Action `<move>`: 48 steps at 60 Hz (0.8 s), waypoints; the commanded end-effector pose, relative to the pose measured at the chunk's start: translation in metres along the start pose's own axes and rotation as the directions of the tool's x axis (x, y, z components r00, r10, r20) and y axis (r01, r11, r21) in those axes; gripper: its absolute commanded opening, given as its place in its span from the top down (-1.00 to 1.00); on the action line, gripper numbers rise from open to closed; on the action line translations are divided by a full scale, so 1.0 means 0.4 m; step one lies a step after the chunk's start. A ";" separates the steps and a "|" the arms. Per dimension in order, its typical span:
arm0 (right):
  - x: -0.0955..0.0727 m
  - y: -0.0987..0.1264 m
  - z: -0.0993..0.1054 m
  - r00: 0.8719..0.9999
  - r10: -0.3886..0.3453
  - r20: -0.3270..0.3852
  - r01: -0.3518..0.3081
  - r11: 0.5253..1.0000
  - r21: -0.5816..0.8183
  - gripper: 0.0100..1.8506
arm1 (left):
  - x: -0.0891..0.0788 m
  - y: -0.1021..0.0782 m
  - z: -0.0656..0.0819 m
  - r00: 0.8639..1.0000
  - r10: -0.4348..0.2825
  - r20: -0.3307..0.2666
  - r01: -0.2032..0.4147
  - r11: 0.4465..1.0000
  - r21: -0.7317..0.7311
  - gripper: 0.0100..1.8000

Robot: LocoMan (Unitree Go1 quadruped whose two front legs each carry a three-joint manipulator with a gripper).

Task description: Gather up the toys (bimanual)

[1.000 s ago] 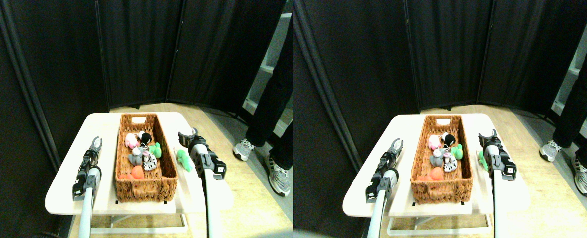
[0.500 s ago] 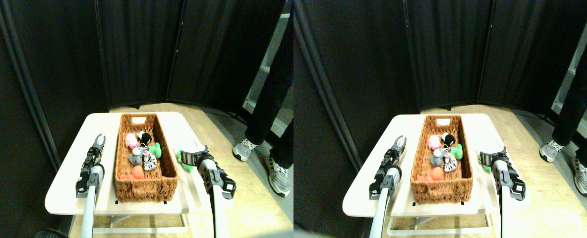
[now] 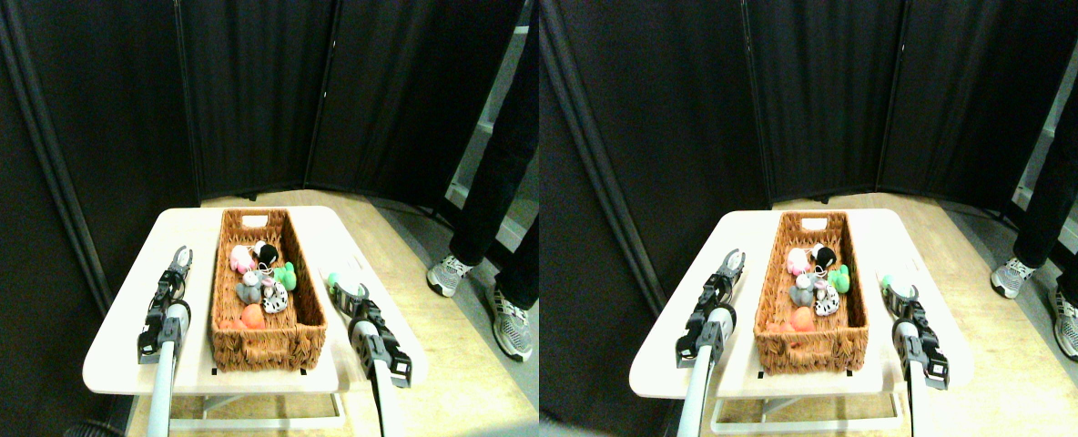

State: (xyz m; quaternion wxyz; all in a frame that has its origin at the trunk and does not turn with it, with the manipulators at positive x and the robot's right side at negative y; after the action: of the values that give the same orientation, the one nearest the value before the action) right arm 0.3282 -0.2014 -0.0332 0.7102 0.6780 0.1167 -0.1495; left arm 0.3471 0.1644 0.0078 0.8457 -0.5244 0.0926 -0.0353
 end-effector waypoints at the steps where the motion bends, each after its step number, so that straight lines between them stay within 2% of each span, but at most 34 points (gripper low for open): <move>1: 0.011 -0.029 0.005 0.999 -0.048 0.015 0.048 0.999 -0.010 0.51 | 0.004 -0.024 0.007 0.999 -0.042 0.005 0.042 0.999 0.014 1.00; 7: 0.019 -0.033 0.011 0.999 -0.047 0.014 0.047 0.999 -0.010 0.46 | 0.005 -0.029 0.004 0.999 -0.044 0.010 0.044 0.999 -0.019 1.00; 10: 0.024 -0.033 0.014 0.998 -0.051 0.023 0.051 0.999 -0.013 0.51 | 0.006 -0.031 0.003 0.999 -0.042 0.012 0.043 0.999 -0.013 1.00; 11: 0.026 -0.032 0.012 0.998 -0.044 0.043 0.045 0.999 -0.029 0.67 | 0.007 -0.032 0.002 0.999 -0.041 0.011 0.041 0.999 -0.015 1.00; 12: 0.026 -0.032 0.012 0.998 -0.044 0.043 0.045 0.999 -0.029 0.67 | 0.007 -0.032 0.002 0.999 -0.041 0.011 0.041 0.999 -0.015 1.00; 14: 0.027 -0.030 0.010 0.995 -0.053 0.085 0.055 0.998 -0.029 0.91 | 0.007 -0.034 0.002 0.999 -0.044 0.010 0.044 0.999 -0.010 1.00; 16: 0.030 -0.028 0.010 0.993 -0.057 0.099 0.061 0.998 -0.034 0.98 | 0.008 -0.034 0.001 0.999 -0.046 0.010 0.046 0.999 -0.008 1.00; 20: 0.032 -0.022 0.012 0.992 -0.044 0.120 0.053 0.995 -0.078 1.00 | 0.011 -0.033 0.003 0.999 -0.046 0.004 0.046 0.999 -0.013 1.00; 28: 0.030 0.002 0.012 0.992 -0.016 0.123 0.025 0.997 -0.070 0.97 | 0.012 -0.033 0.004 0.999 -0.052 0.004 0.052 0.999 -0.015 1.00; 41: 0.029 0.050 0.007 0.996 0.017 0.088 -0.009 0.996 -0.092 1.00 | 0.009 -0.036 0.005 0.998 -0.054 0.011 0.054 0.999 -0.005 1.00; 48: 0.027 0.078 -0.002 0.997 0.056 0.052 -0.050 0.993 -0.104 1.00 | 0.008 -0.038 0.004 0.999 -0.054 0.009 0.054 0.998 -0.026 1.00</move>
State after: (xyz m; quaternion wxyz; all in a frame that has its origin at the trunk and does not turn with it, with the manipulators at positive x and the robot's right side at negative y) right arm 0.3442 -0.2062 -0.0225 0.7528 0.6267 0.0962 -0.1769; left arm 0.3502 0.1610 0.0154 0.8389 -0.5355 0.0876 -0.0433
